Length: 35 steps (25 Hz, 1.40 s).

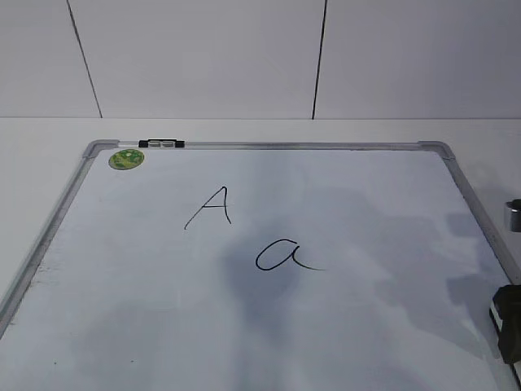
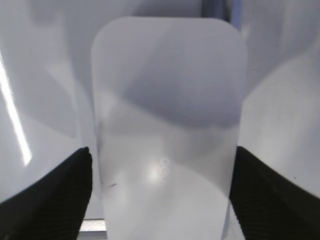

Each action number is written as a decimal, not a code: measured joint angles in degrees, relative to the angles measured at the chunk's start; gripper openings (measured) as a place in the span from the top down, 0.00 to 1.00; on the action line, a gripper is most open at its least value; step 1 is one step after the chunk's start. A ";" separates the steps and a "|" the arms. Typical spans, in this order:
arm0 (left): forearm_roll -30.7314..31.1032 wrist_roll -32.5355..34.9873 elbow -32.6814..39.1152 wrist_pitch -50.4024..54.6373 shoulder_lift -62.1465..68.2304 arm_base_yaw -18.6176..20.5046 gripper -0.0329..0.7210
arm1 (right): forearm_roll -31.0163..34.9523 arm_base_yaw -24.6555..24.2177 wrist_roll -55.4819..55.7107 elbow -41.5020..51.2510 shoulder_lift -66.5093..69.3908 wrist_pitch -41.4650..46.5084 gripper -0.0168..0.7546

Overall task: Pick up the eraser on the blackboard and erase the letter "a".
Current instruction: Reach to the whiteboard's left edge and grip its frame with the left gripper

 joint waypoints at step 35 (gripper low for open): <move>0.00 0.00 0.00 0.00 0.00 0.00 0.46 | -0.49 0.00 -0.03 0.00 1.68 -1.10 0.24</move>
